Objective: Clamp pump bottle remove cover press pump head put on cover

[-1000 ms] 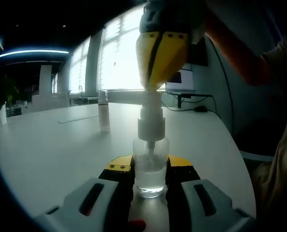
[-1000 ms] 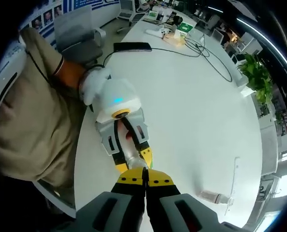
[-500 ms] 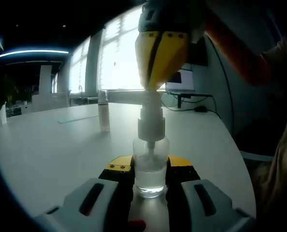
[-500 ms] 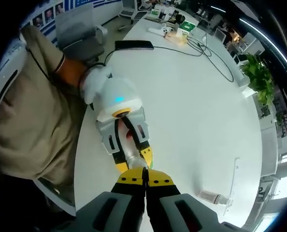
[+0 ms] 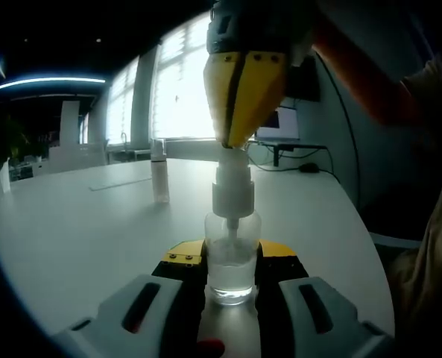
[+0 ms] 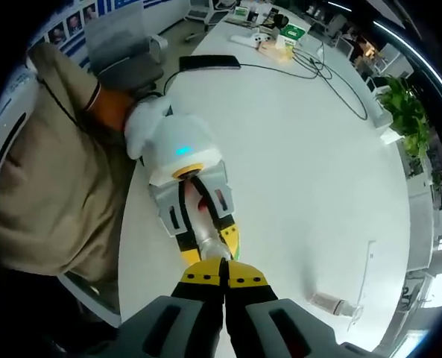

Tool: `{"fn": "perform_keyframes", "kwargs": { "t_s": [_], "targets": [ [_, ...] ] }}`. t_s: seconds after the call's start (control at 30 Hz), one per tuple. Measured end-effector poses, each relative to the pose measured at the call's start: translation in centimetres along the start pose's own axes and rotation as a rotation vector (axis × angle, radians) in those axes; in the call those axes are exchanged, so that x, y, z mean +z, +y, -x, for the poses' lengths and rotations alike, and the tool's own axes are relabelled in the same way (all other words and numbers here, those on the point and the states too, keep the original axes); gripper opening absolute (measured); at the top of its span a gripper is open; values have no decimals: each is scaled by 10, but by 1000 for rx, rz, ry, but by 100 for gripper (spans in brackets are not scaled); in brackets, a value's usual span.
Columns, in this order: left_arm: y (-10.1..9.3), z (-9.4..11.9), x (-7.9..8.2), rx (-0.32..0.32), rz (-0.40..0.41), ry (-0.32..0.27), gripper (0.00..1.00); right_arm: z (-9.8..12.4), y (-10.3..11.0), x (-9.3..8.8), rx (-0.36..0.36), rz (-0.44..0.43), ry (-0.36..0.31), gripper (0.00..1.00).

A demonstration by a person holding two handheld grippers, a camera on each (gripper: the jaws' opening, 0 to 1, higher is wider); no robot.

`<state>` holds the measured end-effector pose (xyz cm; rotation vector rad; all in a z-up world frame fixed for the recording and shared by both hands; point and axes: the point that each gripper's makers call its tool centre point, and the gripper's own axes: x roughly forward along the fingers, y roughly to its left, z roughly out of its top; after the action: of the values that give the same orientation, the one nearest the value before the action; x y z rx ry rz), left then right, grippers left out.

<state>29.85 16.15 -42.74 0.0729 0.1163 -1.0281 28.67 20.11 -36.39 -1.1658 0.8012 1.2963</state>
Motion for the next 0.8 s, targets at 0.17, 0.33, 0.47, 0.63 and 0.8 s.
{"fn": "perform_keyframes", "kwargs": {
  "t_s": [0.17, 0.33, 0.47, 0.63, 0.8],
  "targets": [
    [1, 0, 0, 0, 0, 1, 16, -1, 1, 0, 1, 9, 19, 0],
    [1, 0, 0, 0, -1, 1, 16, -2, 0, 0, 32, 12, 40, 0],
    [1, 0, 0, 0, 1, 1, 16, -2, 0, -1, 44, 10, 34, 0],
    [1, 0, 0, -1, 0, 1, 16, -1, 1, -1, 42, -5, 18, 0],
    [1, 0, 0, -2, -2, 1, 16, -1, 1, -1, 42, 0, 13, 0]
  ]
}}
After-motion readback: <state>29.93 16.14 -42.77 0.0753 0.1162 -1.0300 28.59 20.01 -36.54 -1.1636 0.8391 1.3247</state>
